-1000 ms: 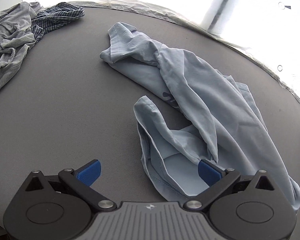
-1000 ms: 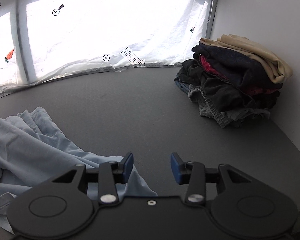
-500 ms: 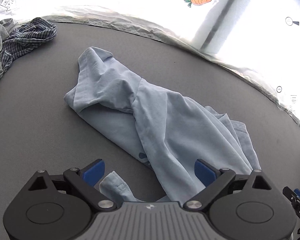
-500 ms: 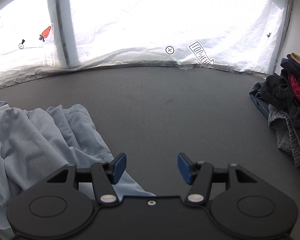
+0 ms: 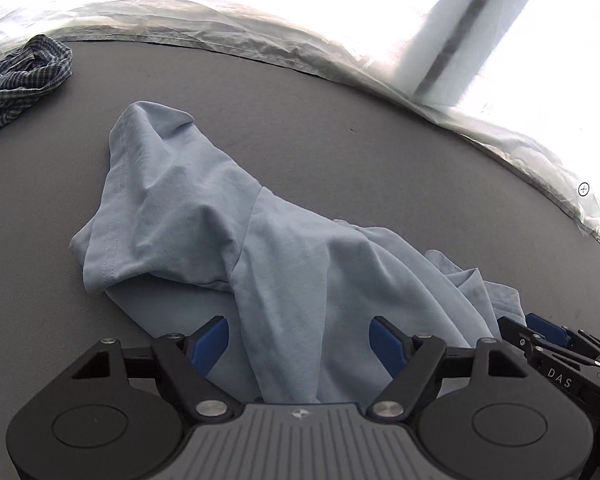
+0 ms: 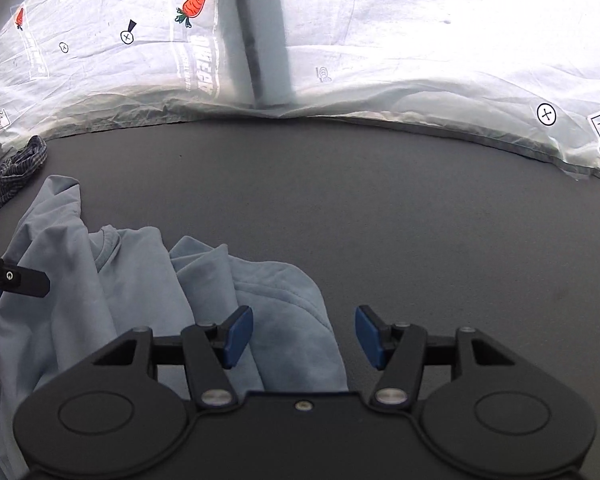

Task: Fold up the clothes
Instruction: 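Lay the t-shirt down and release it from the right tool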

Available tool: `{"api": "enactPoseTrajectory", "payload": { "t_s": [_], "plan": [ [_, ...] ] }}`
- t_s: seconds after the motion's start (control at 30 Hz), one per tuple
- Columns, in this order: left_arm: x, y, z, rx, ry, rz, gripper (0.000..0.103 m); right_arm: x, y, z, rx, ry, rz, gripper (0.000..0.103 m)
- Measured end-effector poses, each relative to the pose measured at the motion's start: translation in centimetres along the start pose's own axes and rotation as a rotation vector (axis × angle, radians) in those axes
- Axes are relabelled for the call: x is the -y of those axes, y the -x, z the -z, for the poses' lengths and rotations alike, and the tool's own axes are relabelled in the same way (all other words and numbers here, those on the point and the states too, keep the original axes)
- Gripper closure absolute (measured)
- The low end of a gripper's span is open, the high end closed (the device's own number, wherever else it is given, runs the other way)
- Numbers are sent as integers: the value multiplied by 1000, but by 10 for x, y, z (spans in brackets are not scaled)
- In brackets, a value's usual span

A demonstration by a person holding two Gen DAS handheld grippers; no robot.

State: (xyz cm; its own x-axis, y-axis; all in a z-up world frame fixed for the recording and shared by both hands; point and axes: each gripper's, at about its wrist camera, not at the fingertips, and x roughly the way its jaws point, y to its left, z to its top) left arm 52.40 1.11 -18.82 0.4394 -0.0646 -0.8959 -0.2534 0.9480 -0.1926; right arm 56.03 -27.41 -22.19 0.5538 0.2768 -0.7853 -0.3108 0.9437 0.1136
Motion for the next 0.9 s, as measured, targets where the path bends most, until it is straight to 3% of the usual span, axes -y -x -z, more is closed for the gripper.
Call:
{"api": "enactPoseTrajectory", "payload": {
  "t_s": [0.03, 0.07, 0.1, 0.17, 0.27, 0.4, 0.5, 0.63, 0.73, 0.8, 0.9],
  "plan": [
    [1, -1, 0, -2, -2, -1, 26, 1, -5, -2, -10, 0, -13, 59],
    [2, 0, 1, -4, -5, -3, 27, 1, -7, -2, -12, -3, -23, 85],
    [2, 0, 3, -4, -10, -5, 28, 1, -6, -2, 6, -5, -20, 97],
    [4, 3, 6, 1, -25, -16, 31, 4, 5, -3, 68, -4, 24, 98],
    [3, 9, 12, 4, -32, -34, 31, 20, 38, -7, 200, -20, 173, 99],
    [-2, 16, 24, 0, -20, -19, 31, 82, 107, -8, 344, -169, 432, 99],
    [-2, 19, 33, -5, -31, -12, 31, 123, 143, 8, 371, -204, 624, 99],
    [3, 22, 47, -17, -47, 7, 30, 159, 154, 40, 260, -200, 857, 98],
    [8, 23, 53, -22, -62, 18, 30, 173, 154, 67, 159, -294, 868, 91],
    [11, 23, 55, -19, -77, 21, 30, 168, 153, 78, 143, -324, 839, 74],
    [20, 20, 53, -8, -114, 32, 30, 158, 151, 92, 130, -362, 790, 70]
  ]
}}
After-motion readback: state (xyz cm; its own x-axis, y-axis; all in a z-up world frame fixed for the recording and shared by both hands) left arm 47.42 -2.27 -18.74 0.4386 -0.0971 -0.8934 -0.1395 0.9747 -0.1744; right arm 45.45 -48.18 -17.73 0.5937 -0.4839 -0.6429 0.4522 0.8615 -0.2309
